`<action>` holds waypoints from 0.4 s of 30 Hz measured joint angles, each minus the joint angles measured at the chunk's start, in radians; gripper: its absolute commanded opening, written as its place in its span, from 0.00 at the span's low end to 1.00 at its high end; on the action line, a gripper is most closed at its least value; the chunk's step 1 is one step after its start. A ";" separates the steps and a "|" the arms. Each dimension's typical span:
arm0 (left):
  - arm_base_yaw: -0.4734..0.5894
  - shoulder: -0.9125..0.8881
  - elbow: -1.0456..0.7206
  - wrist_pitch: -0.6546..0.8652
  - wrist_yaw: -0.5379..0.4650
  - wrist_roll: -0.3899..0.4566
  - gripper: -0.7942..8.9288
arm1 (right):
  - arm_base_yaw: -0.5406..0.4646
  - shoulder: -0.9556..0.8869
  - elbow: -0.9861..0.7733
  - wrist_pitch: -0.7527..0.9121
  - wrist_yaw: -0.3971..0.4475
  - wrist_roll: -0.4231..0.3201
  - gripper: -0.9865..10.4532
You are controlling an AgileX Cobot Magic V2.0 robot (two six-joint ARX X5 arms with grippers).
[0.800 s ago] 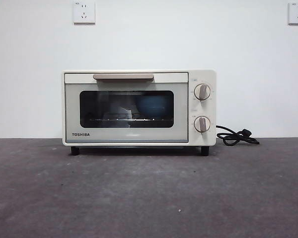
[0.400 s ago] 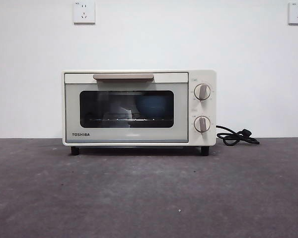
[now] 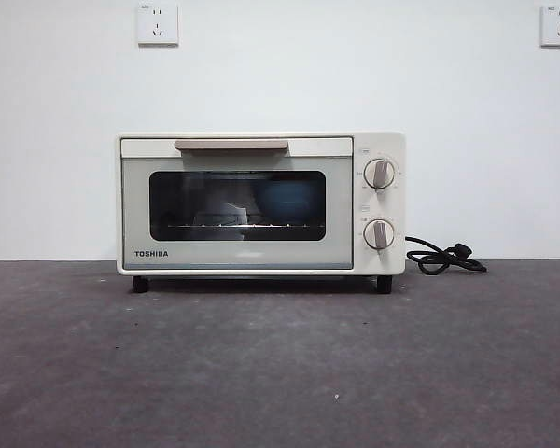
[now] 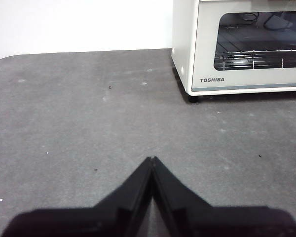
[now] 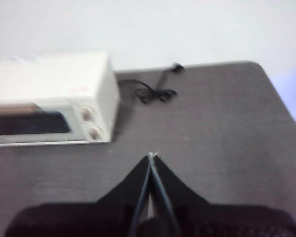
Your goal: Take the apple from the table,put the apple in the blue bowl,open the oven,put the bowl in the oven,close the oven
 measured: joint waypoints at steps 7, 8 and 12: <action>0.000 0.004 0.000 0.000 0.000 0.000 0.08 | -0.242 -0.216 -0.432 0.463 -0.151 -0.190 0.09; 0.000 0.004 0.000 0.000 0.000 0.000 0.08 | -0.261 -0.260 -0.516 0.554 -0.152 -0.201 0.09; 0.000 0.004 0.000 0.000 0.000 0.000 0.08 | -0.320 -0.381 -0.848 0.865 -0.154 -0.220 0.09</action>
